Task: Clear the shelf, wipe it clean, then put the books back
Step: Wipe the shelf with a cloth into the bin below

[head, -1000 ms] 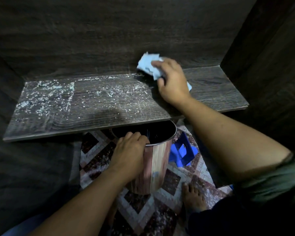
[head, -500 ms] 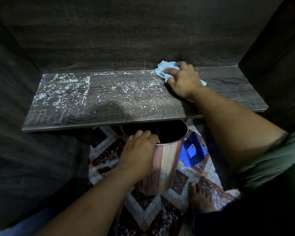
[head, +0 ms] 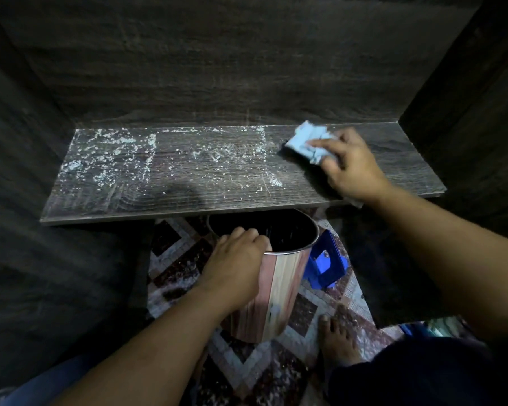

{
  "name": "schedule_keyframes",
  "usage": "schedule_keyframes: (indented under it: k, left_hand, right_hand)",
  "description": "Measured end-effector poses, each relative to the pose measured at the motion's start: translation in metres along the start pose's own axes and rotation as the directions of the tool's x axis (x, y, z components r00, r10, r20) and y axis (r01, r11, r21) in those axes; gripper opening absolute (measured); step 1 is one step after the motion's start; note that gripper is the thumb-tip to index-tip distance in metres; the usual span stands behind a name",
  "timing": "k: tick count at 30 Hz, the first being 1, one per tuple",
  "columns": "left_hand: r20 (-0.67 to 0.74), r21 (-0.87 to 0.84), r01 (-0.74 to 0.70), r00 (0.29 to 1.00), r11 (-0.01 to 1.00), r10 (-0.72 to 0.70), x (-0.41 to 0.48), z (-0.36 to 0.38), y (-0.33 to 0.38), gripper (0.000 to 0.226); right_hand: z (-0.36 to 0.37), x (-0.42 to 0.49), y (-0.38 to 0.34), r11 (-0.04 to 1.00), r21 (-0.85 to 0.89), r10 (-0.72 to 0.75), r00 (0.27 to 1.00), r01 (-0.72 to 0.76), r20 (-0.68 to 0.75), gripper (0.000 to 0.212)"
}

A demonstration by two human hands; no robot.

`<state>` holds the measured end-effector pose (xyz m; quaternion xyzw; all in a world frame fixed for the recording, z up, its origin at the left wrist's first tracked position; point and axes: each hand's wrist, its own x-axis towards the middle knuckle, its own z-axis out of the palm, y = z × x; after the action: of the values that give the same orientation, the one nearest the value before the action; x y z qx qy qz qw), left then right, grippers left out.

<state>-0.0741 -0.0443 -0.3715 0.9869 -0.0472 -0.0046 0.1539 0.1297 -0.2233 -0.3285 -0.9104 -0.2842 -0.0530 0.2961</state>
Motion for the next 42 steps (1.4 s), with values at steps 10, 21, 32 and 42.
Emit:
schedule_keyframes:
  k: [10,21,32,42]
  left_hand:
    - [0.044,0.039,-0.010,0.999,0.999,0.008,0.001,0.002,0.002,0.034]
    - [0.066,0.027,-0.024,0.998,0.999,0.022,-0.001,-0.003,0.010,0.025]
    - [0.025,0.052,-0.068,0.997,0.996,0.067,-0.008,-0.008,0.015,0.029]
    - [-0.007,0.023,-0.083,0.997,0.996,0.083,-0.008,-0.005,0.011,0.032]
  right_hand:
    - [0.020,0.033,0.017,0.927,-0.332,0.212,0.973,-0.172,0.087,0.045]
    - [0.023,-0.015,-0.021,0.998,-0.060,0.007,0.964,0.009,0.265,0.051]
    - [0.002,-0.070,-0.039,0.992,0.002,-0.116,0.918,0.124,0.379,0.049]
    - [-0.016,-0.021,0.019,0.959,-0.178,0.236,0.969,-0.219,0.077,0.048]
